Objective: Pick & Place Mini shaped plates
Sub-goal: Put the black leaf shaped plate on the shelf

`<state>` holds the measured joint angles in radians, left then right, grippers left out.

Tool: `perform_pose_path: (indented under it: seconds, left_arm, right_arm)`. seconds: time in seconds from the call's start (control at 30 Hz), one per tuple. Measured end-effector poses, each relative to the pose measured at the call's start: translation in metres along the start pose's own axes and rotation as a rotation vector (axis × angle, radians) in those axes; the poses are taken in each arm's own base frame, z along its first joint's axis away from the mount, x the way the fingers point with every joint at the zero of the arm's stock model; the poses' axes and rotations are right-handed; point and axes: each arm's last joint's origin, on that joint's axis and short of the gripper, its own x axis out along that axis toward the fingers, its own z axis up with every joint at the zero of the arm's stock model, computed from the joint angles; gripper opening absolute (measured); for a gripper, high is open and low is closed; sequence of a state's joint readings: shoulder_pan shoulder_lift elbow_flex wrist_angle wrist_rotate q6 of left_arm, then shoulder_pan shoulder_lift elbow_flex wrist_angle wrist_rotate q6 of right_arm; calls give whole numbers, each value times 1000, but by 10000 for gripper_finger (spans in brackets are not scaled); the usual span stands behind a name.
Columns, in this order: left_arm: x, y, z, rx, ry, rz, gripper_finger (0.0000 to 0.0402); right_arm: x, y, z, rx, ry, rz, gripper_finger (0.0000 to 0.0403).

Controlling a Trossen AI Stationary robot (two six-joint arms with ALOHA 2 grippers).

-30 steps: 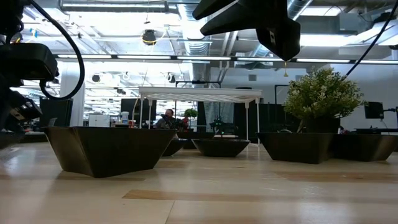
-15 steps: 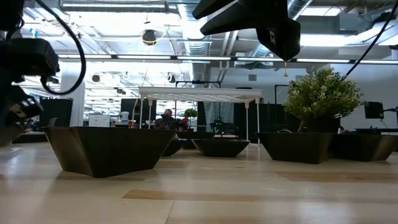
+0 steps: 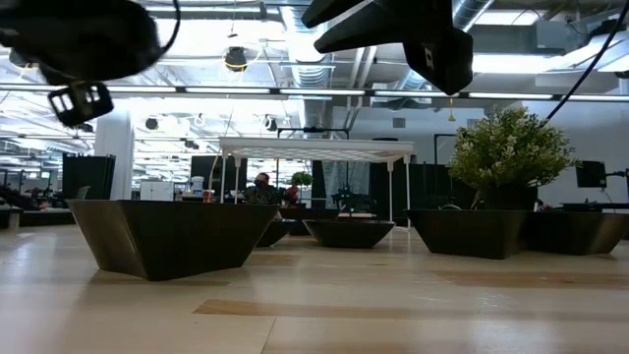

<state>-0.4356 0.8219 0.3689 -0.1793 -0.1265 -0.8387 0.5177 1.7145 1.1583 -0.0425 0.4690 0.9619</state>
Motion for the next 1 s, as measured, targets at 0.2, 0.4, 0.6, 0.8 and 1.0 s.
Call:
perform_pose_path:
  seconds: [0.2,0.4,0.6,0.8,1.0]
  left_arm:
    - [-4,11,31,-58,-70,60,2]
    - [-17,30,65,-99,-132,217,2]
    - [-31,51,107,-79,-189,363,2]
    - [-44,78,159,-77,-215,473,2]
    - [-49,115,201,-109,-214,566,2]
  right_arm:
    - [-2,-2,11,-25,-24,1,74]
    - [-17,-8,38,-149,-69,-8,74]
    - [-36,-29,82,-280,-133,-79,74]
    - [-51,-58,127,-390,-209,-171,74]
    - [-61,-88,158,-458,-203,-213,74]
